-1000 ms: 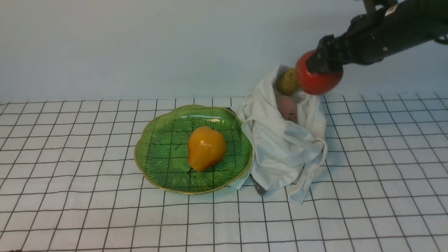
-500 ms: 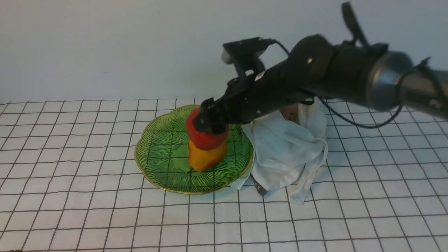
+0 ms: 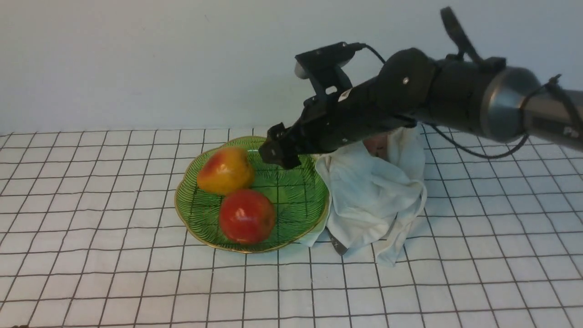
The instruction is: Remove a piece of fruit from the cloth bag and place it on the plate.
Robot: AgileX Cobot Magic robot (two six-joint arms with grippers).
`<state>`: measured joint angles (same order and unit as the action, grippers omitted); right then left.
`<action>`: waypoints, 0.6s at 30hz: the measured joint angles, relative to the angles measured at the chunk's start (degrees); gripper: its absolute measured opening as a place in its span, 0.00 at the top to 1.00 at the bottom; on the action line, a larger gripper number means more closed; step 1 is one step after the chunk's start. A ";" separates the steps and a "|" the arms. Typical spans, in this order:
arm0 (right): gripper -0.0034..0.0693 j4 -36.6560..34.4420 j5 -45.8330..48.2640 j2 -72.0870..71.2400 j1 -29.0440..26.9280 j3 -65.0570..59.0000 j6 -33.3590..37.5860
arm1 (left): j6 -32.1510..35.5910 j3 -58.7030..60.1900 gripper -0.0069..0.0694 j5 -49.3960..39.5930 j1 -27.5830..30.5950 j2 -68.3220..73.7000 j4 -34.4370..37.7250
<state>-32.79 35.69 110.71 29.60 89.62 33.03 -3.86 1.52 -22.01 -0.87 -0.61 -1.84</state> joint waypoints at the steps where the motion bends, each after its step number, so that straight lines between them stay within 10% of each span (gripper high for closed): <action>1: 0.07 1.59 2.14 -1.72 -0.57 0.00 0.00 | 0.00 0.00 0.92 0.00 0.00 0.00 0.00; 11: 0.75 12.04 18.74 -27.41 -3.95 0.00 -6.94 | 0.00 0.00 0.92 0.00 0.00 0.00 0.00; 18: 0.96 19.35 32.59 -47.63 -4.08 -1.54 -16.67 | 0.00 0.00 0.92 0.00 0.00 0.00 0.00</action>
<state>-13.44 68.28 63.09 25.51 88.08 16.37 -3.86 1.52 -22.01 -0.87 -0.61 -1.84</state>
